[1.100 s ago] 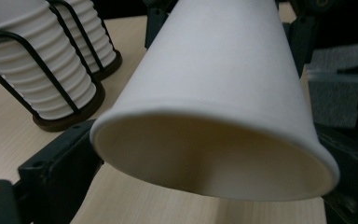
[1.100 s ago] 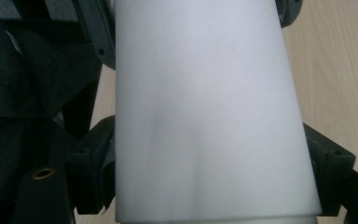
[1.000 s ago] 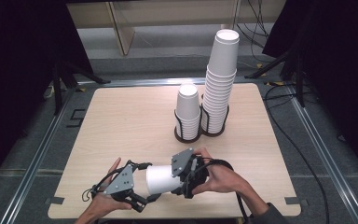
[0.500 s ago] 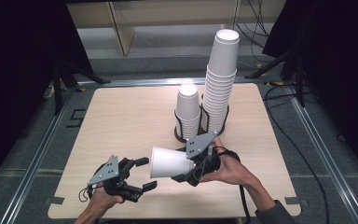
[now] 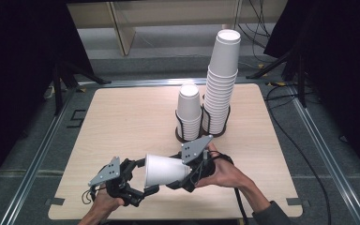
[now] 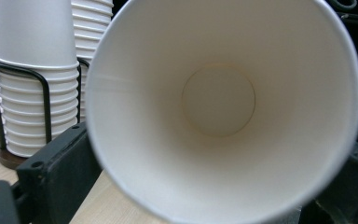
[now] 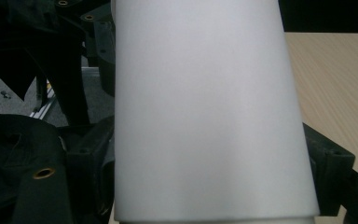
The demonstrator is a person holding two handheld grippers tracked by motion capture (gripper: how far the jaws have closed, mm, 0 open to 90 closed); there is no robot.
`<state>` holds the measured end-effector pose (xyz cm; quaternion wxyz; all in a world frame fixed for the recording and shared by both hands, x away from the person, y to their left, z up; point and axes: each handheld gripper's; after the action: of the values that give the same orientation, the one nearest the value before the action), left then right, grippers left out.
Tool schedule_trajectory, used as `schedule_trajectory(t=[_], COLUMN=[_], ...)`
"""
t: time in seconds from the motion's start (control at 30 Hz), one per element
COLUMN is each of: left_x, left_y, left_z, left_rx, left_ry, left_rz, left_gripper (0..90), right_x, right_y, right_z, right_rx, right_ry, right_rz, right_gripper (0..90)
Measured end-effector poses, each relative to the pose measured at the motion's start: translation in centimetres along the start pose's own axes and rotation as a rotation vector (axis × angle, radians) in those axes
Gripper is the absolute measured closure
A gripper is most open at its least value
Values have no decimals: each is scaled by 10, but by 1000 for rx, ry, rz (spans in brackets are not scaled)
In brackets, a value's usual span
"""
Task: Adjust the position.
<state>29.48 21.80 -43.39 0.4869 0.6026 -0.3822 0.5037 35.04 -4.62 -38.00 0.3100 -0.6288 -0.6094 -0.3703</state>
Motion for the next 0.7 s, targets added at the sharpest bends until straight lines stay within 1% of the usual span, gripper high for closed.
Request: schedule_trajectory(t=[0.03, 0.13, 0.17, 0.2, 0.27, 0.3, 0.37, 0.4, 0.53, 0.57, 0.6, 0.63, 0.67, 0.7], left_x=[0, 0, 0, 0, 0, 0, 0, 0, 0, 0, 1, 1, 2, 2], left_y=[1, 2, 2, 2, 3, 2, 2, 2, 2, 2, 2, 2, 2, 2], left_z=[1, 2, 2, 2, 1, 1, 0, 0, 0, 0, 0, 0, 0, -2], left_rx=[1, -6, -5, -1, -8, -7, -11, -13, -15, -19, -20, -22, -24, -24], left_ry=[5, 6, 8, 8, 24, 25, 28, 29, 28, 24, 21, 27, 28, 18], left_rz=[-4, 7, 3, 3, -4, 2, 11, 13, 8, 14, 17, 16, 18, 29], left_gripper=[35, 34, 34, 34, 37, 40, 55, 60, 79, 85, 89, 93, 95, 97], right_x=[0, -2, -2, -3, -4, -5, -5, -6, -7, -8, -8, -8, -8, -8], right_y=[-1, -2, -1, -1, -1, -1, 0, -1, 1, 1, 0, 1, 1, 1], right_z=[2, 5, 6, 7, 8, 9, 10, 10, 11, 11, 11, 11, 11, 11], right_rx=[15, 35, 33, 39, 41, 50, 52, 62, 56, 68, 73, 66, 68, 70], right_ry=[-4, 15, 22, 26, 27, 28, 33, 28, 32, 27, 24, 27, 30, 31], right_rz=[18, 27, 15, 19, 19, 28, 30, 45, 36, 53, 58, 48, 52, 56], right_gripper=[218, 218, 218, 218, 218, 218, 219, 220, 221, 222, 221, 220, 220, 220])
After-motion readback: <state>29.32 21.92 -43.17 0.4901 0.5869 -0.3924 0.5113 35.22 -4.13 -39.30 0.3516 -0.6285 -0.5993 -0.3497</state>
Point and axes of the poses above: each handheld gripper's, and its own axes: z roughly forward along the jaws, x roughly out of its top, y roughly to its right, and after that the axes turned 8 degrees about -x, right-handed
